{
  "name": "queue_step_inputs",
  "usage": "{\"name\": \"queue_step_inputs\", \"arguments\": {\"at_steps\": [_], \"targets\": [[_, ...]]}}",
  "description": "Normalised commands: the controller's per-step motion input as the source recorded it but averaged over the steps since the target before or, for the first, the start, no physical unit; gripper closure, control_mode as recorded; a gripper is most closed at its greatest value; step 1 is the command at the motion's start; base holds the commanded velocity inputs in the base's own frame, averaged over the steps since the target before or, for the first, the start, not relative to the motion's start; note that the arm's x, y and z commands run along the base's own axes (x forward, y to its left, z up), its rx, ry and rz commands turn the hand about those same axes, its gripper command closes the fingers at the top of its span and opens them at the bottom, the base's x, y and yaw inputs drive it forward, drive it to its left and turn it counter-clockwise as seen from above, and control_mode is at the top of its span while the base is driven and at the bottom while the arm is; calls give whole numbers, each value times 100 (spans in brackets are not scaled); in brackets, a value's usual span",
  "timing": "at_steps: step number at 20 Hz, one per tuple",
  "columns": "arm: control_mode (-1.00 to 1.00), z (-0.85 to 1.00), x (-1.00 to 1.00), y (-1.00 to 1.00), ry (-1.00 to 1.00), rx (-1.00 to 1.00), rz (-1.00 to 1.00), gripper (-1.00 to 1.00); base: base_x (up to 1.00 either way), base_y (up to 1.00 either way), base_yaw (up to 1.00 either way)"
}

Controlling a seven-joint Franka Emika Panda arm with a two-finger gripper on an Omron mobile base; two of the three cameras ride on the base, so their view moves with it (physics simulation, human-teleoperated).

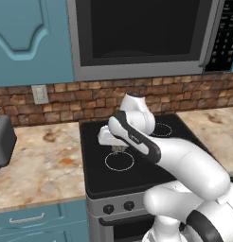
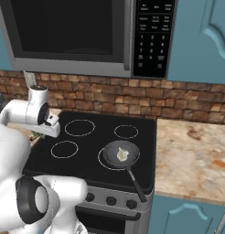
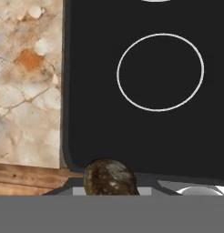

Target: Put the garlic and mushroom in the pan. Then turn on the front right burner and set the heat to medium.

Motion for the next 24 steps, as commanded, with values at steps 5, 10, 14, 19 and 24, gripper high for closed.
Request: {"name": "queue_step_inputs", "arguments": {"at_steps": [5, 10, 14, 19, 24], "targets": [[-100, -3, 10, -100, 5, 0, 4, 100, 0, 0, 0], [-100, -17, 26, -100, 0, 0, 4, 100, 0, 0, 0], [-100, -19, 39, -100, 0, 0, 1, 100, 0, 0, 0], [-100, -17, 36, -100, 3, 0, 0, 100, 0, 0, 0], [-100, -9, 24, -93, 1, 0, 0, 100, 0, 0, 0]]}}
